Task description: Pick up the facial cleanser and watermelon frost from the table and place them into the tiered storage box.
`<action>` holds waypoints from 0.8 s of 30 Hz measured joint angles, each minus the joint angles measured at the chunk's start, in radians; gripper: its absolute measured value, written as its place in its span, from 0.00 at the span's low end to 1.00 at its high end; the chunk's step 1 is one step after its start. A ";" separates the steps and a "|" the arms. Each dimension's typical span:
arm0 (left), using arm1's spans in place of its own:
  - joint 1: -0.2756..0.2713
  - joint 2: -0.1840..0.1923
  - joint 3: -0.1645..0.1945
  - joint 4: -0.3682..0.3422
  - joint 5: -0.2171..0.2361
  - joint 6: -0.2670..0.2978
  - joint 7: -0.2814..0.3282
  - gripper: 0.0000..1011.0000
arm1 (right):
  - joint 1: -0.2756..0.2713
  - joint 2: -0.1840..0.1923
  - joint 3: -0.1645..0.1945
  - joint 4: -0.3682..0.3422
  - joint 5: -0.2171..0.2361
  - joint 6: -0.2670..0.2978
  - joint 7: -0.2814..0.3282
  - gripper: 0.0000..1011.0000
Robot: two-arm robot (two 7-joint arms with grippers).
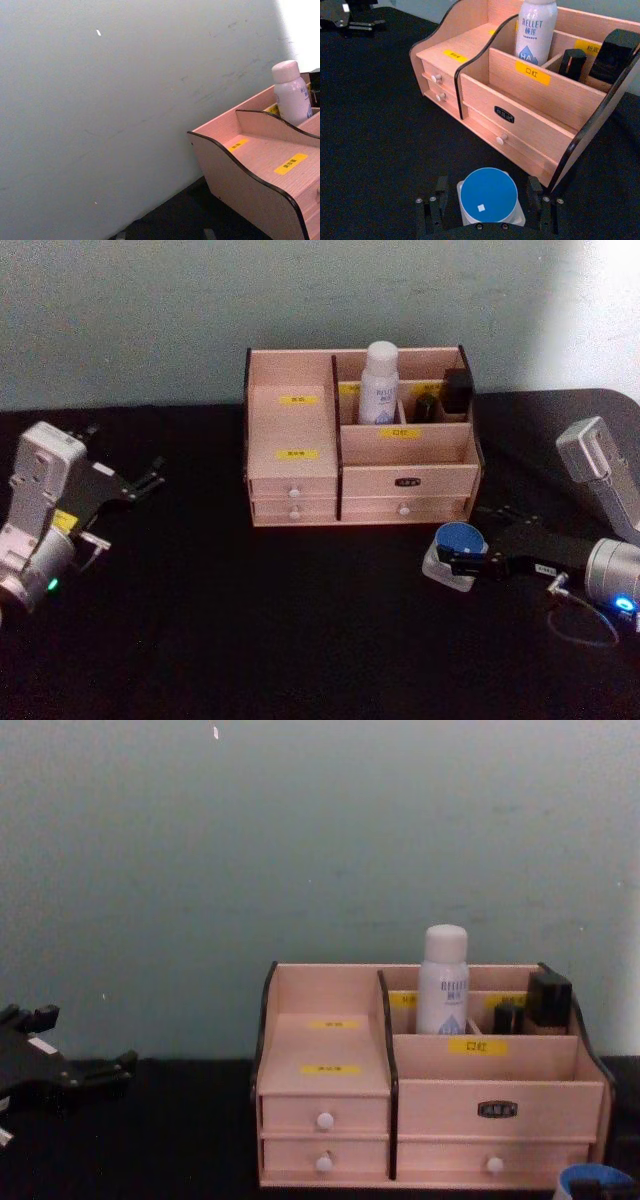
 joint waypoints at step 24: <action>0.000 0.000 0.000 0.000 0.000 0.000 0.000 0.99 | 0.019 0.002 -0.029 0.024 -0.018 0.022 0.012 0.99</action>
